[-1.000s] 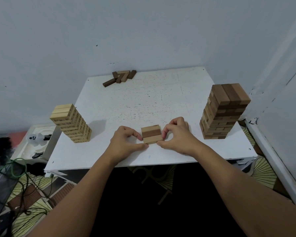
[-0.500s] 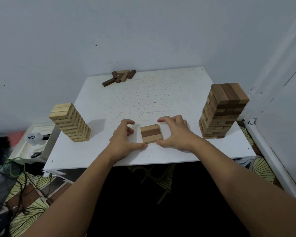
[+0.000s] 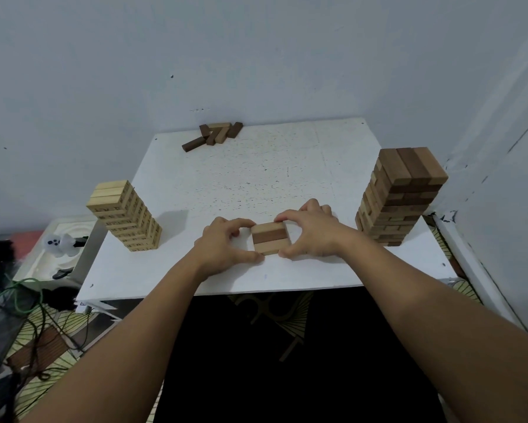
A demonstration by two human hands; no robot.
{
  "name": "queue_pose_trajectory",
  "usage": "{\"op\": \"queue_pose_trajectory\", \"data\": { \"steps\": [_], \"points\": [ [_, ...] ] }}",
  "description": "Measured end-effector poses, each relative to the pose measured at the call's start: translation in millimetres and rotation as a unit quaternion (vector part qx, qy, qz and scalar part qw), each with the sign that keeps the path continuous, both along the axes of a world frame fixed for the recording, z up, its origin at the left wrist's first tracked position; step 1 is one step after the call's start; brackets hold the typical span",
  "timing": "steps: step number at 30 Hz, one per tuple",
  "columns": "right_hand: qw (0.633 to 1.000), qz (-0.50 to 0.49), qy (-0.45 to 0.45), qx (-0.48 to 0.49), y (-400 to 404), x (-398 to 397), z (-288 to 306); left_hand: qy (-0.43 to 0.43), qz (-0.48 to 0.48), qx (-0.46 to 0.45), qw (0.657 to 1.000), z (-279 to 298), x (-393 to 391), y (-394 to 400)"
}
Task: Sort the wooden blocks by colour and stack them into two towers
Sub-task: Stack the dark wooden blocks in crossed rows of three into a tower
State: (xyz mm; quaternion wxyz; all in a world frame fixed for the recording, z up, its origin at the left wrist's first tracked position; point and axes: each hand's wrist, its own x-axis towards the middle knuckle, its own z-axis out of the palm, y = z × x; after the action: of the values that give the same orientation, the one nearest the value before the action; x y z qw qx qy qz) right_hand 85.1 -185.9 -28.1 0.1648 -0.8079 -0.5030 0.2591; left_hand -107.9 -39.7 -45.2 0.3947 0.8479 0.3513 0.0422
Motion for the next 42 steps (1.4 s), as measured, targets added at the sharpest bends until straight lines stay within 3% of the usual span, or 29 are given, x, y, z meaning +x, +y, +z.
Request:
{"op": "queue_pose_trajectory", "data": {
  "steps": [5,12,19,32,42],
  "points": [
    [0.998,0.023,-0.045,0.047,8,-12,17,-0.039,-0.006,0.036,0.999,13,-9,5],
    [0.974,0.058,-0.156,0.154,26,-14,87,-0.091,-0.006,0.118,0.989,85,-16,20],
    [0.949,0.044,-0.263,0.169,5,13,149,-0.162,-0.022,0.136,0.977,132,15,6],
    [0.976,-0.059,-0.184,0.1,-110,94,169,-0.163,-0.111,0.115,0.974,148,129,-64],
    [0.986,-0.092,-0.117,0.08,-143,125,158,-0.129,-0.137,0.096,0.977,146,161,-87]
  ]
}}
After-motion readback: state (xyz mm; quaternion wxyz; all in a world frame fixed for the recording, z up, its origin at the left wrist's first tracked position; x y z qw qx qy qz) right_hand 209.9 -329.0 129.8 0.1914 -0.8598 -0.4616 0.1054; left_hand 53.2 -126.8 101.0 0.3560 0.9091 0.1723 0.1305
